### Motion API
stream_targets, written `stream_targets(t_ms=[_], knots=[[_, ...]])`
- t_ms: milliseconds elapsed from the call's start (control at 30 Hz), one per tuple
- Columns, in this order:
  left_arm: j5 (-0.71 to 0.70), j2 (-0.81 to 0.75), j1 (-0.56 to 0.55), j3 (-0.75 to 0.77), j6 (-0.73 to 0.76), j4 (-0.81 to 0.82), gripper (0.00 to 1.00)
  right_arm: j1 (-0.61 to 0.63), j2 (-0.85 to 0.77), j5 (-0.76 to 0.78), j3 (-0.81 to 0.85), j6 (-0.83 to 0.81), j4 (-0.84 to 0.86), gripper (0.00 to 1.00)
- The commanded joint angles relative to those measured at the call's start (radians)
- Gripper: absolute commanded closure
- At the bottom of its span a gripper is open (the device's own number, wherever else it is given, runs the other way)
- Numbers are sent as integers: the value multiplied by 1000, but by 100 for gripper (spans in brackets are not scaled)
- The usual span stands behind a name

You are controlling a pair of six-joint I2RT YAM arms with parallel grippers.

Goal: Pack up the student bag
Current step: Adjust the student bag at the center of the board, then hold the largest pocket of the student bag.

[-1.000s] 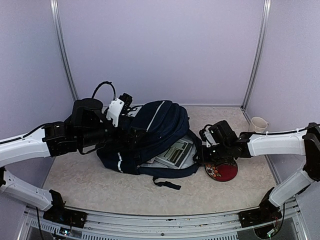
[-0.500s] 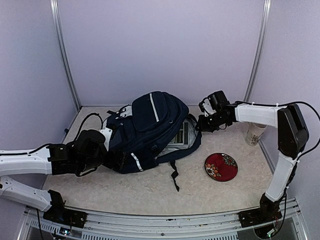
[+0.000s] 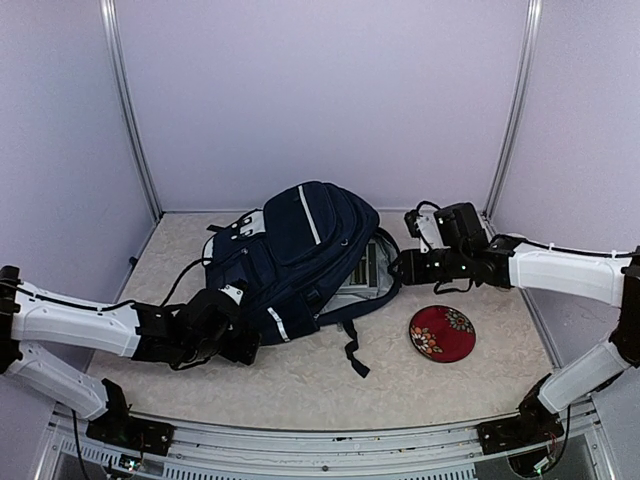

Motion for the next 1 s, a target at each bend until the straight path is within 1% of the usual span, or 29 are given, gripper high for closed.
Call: stream_targets(t_ms=[0, 100, 167, 267, 300, 333, 367, 400, 433, 467, 500, 600, 733, 800, 867, 967], knots=[[5, 107, -21, 38, 17, 56, 1, 184, -61, 28, -118, 63, 175, 63], [-63, 142, -97, 73, 24, 37, 1, 263, -56, -3, -188, 106, 286, 65], [-163, 138, -176, 91, 63, 31, 1, 295, -21, -11, -208, 125, 343, 68], [-356, 121, -301, 116, 99, 9, 1, 336, 61, -7, -183, 122, 371, 70], [-394, 116, -331, 122, 107, 2, 1, 348, 87, -8, -171, 121, 382, 70], [-401, 110, -347, 124, 111, -2, 2, 361, 114, -11, -158, 122, 396, 70], [-377, 105, -351, 124, 111, -2, 7, 365, 137, -16, -150, 124, 413, 70], [-340, 103, -345, 118, 110, 5, 16, 367, 158, -19, -142, 127, 429, 71], [-306, 107, -338, 110, 102, 11, 27, 367, 181, -20, -131, 130, 439, 72], [-291, 110, -333, 106, 93, 14, 31, 366, 197, -18, -126, 132, 446, 73], [-275, 122, -328, 105, 90, 18, 33, 366, 217, -13, -119, 132, 452, 73], [-232, 171, -284, 121, 92, 8, 28, 367, 265, -12, -80, 121, 467, 75], [-272, 261, -220, 206, 98, -53, 28, 367, 335, -19, -29, 108, 472, 77], [-273, 300, -207, 232, 112, -63, 25, 368, 363, -13, -21, 112, 479, 78], [-289, 332, -192, 250, 94, -90, 20, 368, 379, -6, -16, 114, 483, 78], [-290, 354, -158, 257, 74, -104, 19, 368, 393, 12, -13, 117, 488, 80]])
